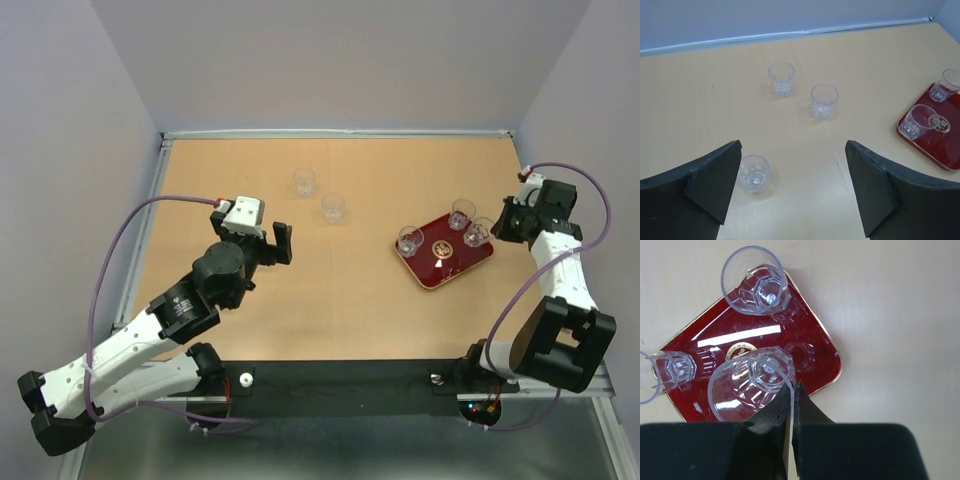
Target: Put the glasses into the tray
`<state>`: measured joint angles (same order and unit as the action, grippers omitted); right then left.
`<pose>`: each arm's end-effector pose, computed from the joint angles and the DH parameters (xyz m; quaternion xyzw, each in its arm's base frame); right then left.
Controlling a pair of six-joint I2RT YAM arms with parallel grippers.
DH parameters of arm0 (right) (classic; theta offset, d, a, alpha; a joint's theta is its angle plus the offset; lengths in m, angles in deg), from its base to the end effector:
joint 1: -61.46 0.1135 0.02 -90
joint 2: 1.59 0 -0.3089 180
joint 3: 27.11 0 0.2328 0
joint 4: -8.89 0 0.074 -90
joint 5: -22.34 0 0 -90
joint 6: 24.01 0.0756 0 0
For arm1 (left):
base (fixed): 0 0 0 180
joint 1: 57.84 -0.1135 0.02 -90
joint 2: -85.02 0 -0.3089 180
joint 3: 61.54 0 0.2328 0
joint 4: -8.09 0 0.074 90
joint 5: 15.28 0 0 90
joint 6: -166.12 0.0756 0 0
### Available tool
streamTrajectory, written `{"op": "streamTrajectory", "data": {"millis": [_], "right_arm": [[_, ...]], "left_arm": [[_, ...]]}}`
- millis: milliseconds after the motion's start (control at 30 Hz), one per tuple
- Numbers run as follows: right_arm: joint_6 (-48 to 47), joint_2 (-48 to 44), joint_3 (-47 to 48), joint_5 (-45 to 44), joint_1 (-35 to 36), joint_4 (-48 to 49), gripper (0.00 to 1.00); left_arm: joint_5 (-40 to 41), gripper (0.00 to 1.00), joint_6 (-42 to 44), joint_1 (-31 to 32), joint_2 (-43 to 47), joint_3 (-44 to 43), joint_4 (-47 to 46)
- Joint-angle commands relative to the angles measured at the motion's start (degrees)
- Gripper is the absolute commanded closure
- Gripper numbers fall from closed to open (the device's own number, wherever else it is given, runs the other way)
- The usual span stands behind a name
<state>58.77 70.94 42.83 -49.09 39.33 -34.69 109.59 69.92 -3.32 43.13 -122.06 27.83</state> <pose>0.2506 -0.0759 0.2926 0.0591 0.9157 0.0515 0.3942 0.1203 -0.0943 0.3915 0.0873 0.7073 -0.1531 0.6846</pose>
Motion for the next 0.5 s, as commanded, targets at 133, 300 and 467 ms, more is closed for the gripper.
{"op": "streamTrajectory", "data": {"millis": [133, 300, 467], "right_arm": [[-0.8, 5.3, -0.1, 1.0, -0.6, 7.8, 1.0], [-0.8, 7.7, -0.7, -0.1, -0.7, 10.8, 1.0], [-0.4, 11.1, -0.5, -0.4, -0.7, 12.7, 1.0]], "left_arm": [[2.7, 0.03, 2.0, -0.2, 2.2, 0.8, 0.3], [2.6, 0.04, 1.6, -0.2, 2.2, 0.6, 0.7], [2.2, 0.04, 1.5, -0.2, 2.5, 0.6, 0.7]]}}
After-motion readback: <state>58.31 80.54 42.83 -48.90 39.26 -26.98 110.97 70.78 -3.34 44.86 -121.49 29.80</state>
